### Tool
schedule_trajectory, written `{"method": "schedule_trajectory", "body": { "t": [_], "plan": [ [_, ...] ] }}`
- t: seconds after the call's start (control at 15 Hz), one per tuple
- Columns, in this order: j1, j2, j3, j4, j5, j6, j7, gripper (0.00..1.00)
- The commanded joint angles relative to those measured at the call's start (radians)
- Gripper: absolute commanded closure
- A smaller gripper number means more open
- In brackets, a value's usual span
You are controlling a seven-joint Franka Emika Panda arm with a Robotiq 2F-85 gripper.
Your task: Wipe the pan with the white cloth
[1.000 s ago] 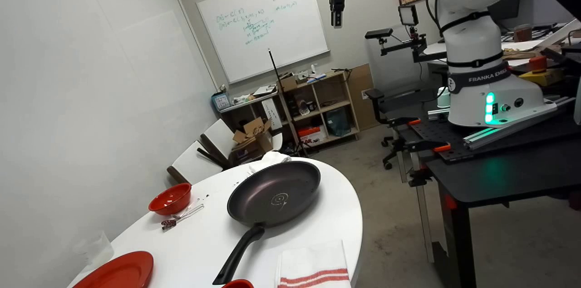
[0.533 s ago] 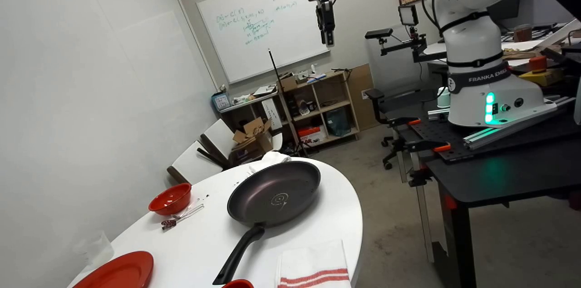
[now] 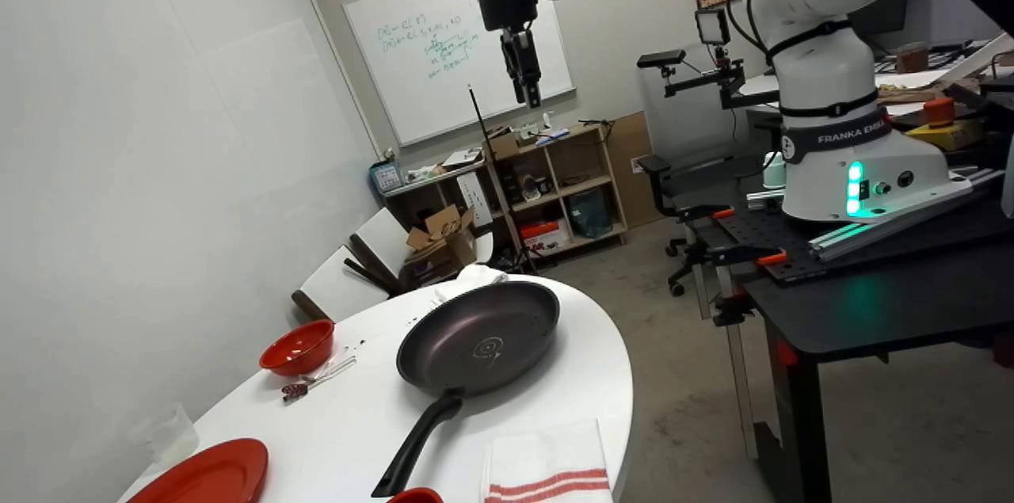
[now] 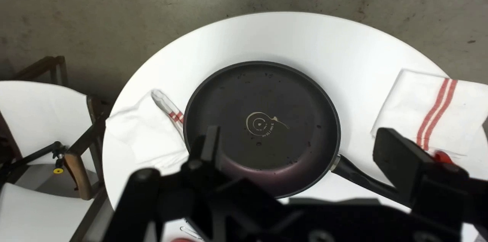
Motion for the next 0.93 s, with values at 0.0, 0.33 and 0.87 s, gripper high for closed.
{"method": "schedule_trajectory", "body": {
  "t": [0.0, 0.33, 0.87],
  "plan": [
    [-0.007, 0.15, 0.066, 0.098, -0.112, 0.013, 0.075, 0.0],
    [0.024, 0.289, 0.128, 0.168, -0.259, 0.005, 0.144, 0.0],
    [0.146, 0.494, 0.163, 0.299, -0.224, 0.002, 0.033, 0.0]
  ]
}}
